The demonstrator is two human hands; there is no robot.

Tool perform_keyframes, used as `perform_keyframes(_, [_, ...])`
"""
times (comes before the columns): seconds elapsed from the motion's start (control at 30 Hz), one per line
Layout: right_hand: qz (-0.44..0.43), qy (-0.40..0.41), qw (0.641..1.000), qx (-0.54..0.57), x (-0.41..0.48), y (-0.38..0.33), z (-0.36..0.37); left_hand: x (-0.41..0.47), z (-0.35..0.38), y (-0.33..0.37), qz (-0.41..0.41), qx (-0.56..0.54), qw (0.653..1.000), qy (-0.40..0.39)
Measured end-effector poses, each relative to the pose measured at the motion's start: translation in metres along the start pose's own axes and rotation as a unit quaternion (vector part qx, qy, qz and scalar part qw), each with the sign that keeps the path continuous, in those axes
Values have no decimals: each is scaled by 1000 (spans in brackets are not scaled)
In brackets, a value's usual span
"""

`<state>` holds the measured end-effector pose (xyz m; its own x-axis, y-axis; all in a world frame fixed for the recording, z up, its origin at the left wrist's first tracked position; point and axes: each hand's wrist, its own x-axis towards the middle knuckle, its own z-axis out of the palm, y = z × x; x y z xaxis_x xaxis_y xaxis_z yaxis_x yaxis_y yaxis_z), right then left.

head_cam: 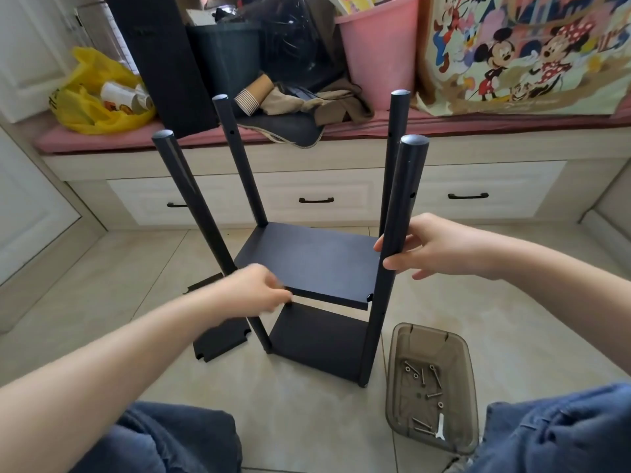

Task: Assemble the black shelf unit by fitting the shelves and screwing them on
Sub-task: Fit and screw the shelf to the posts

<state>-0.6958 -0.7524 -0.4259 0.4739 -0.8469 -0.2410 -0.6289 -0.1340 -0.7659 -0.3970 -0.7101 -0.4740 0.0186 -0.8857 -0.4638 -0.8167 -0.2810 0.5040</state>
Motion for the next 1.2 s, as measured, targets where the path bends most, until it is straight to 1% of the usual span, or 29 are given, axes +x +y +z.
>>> perform_keyframes(0.03, [-2,-1,1000,-4,0,1,0,4,15,9,59,42,997,12])
perform_keyframes(0.1, [-6,1,1000,-16,1,1,0,14,43,26,160,111,980,40])
perform_keyframes(0.17, [-18,15,999,-41,2,1,1,30,67,33,226,179,956,58])
perform_keyframes(0.2, [-26,24,998,-58,2,2,1,39,78,33,238,215,946,59])
perform_keyframes(0.27, [-41,32,996,-71,2,5,2,54,95,30,251,265,928,71])
perform_keyframes(0.37, [-54,28,997,-48,-1,8,3,70,112,23,279,281,908,135])
perform_keyframes(0.47, [-66,22,995,-74,0,9,4,78,120,17,292,321,883,180])
perform_keyframes(0.53, [-76,22,993,-90,1,7,5,79,123,14,311,319,873,198])
perform_keyframes(0.63, [-82,23,990,-111,5,1,6,78,123,14,336,286,873,207])
perform_keyframes(0.97, [-70,5,991,-117,13,-2,2,79,121,14,333,263,880,212])
perform_keyframes(1.1, [-49,23,987,-153,17,-2,2,77,124,13,329,274,878,213])
perform_keyframes(1.2, [-44,21,985,-168,19,-8,0,75,129,15,309,275,883,223])
